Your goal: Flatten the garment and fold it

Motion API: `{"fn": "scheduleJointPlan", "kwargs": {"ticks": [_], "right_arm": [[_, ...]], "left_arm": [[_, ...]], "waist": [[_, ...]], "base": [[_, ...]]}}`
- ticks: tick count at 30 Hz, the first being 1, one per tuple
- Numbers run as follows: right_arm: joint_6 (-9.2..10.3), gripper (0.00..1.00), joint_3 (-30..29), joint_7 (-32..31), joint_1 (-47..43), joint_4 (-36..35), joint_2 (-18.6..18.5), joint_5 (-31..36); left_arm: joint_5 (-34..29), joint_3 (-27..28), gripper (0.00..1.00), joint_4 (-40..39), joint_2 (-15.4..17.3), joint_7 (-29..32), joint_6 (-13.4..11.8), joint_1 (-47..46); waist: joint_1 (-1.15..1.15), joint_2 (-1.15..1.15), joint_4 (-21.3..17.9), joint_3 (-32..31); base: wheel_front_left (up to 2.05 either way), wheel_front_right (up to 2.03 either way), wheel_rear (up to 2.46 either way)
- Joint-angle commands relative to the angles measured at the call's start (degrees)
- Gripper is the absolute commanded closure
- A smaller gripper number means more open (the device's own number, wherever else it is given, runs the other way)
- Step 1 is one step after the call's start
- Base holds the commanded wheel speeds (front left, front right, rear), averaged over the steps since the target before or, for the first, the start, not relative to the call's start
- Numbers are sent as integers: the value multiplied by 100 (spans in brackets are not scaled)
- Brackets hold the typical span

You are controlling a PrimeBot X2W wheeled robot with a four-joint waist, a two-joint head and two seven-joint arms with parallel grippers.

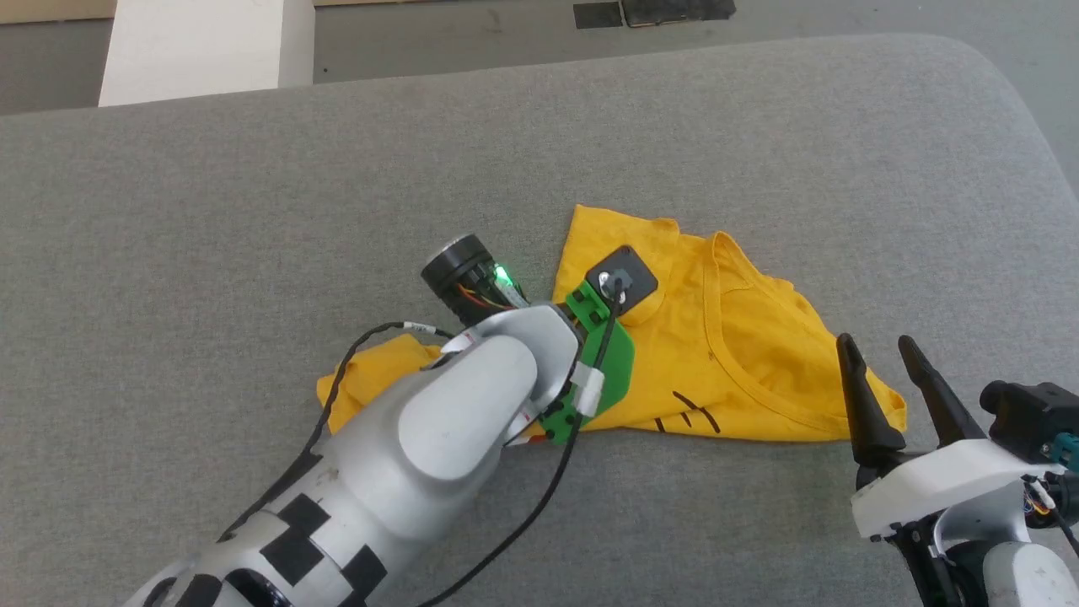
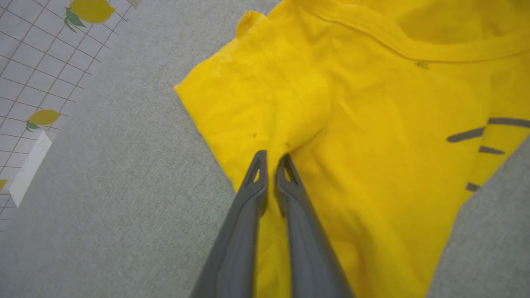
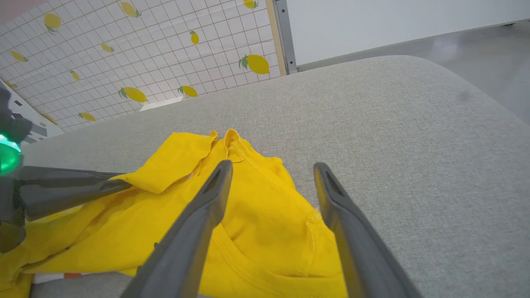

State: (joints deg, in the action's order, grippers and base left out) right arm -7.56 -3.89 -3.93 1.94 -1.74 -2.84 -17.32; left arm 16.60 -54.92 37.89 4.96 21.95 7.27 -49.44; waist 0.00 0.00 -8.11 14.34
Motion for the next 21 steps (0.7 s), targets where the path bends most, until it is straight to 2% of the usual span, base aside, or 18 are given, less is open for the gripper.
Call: {"fn": "scheduleJointPlan", "kwargs": {"ticks": [1, 5, 9, 10, 17, 21], "right_arm": [[8, 0, 1, 47, 88, 19, -4, -39], [8, 0, -12, 19, 56, 64, -4, -15], [8, 0, -18, -25, -1, 89, -4, -7], [8, 0, -37, -61, -67, 80, -4, 4], [8, 0, -76, -193, -258, -7, -4, 45], [8, 0, -73, -283, -331, -87, -4, 82]], "left_arm": [[70, 46, 100, 12, -18, -161, 19, -132], [291, 365, 100, 50, -17, -680, -150, -131], [729, 1043, 100, -28, 155, -1340, -581, 99], [1174, 1746, 100, -220, 443, -1855, -1031, 500], [2201, 3211, 100, -799, 1278, -2411, -1934, 2203], [2665, 3805, 100, -1095, 1524, -2567, -2291, 3277]], "waist": [[0, 0, 33, -19], [0, 0, 156, -119], [0, 0, 314, -293], [0, 0, 463, -432], [0, 0, 810, -659], [0, 0, 988, -719]], "base": [[0, 0, 0], [0, 0, 0], [0, 0, 0], [0, 0, 0], [0, 0, 0], [0, 0, 0]]}}
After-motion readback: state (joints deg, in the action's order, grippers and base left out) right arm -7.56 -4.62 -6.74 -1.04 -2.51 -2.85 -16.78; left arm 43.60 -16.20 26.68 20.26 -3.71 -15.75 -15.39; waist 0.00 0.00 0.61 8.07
